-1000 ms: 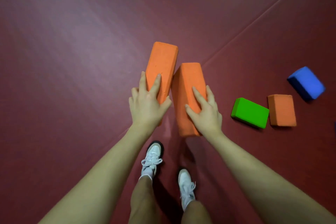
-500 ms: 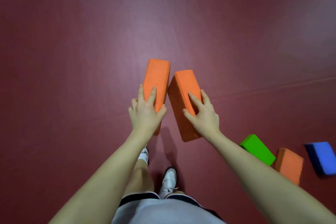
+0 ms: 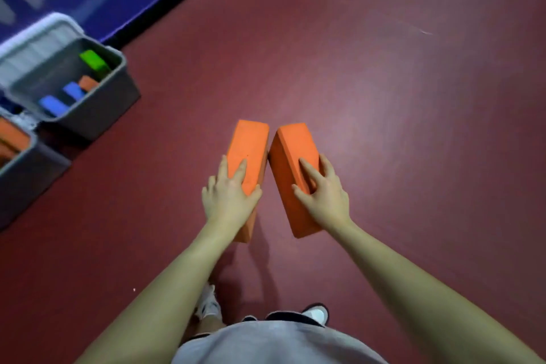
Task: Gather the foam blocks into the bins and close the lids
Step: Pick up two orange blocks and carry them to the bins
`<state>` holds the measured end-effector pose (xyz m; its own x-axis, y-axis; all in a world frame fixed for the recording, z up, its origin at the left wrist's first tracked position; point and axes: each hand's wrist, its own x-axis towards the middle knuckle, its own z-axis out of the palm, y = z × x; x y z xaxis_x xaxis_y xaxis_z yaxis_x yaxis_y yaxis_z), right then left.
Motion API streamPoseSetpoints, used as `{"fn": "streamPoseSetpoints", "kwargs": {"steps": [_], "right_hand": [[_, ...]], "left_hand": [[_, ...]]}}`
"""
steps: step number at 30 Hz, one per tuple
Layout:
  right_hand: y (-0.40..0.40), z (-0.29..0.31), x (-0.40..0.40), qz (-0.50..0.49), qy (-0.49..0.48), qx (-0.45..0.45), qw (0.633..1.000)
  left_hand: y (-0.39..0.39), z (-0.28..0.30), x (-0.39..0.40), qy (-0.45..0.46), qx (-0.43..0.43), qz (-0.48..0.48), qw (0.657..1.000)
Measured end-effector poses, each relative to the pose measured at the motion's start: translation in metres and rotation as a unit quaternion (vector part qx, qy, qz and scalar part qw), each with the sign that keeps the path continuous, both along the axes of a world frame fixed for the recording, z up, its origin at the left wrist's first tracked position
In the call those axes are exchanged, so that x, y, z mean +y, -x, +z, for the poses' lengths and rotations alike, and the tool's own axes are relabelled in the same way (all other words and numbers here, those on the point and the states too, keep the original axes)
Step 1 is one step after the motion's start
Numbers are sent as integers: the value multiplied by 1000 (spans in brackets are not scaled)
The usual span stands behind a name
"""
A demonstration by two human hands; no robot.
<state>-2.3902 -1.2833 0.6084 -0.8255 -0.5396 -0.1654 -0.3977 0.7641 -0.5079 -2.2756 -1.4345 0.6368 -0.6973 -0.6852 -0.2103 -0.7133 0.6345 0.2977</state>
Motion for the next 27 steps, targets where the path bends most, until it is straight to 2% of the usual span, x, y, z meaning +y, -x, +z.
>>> {"fn": "streamPoseSetpoints", "kwargs": {"steps": [8,13,20,27], "right_hand": [[-49,7,-254,168,26,27,985],[-67,20,-380,223,43,27,974],[-37,33,-514,301,46,47,951],[30,37,-660,363,48,44,929]], "left_hand": [[-93,11,-208,45,-22,121,991],[-121,20,-314,42,-13,195,980],[-106,24,-426,36,16,271,962],[-46,23,-549,55,45,336,939]]}}
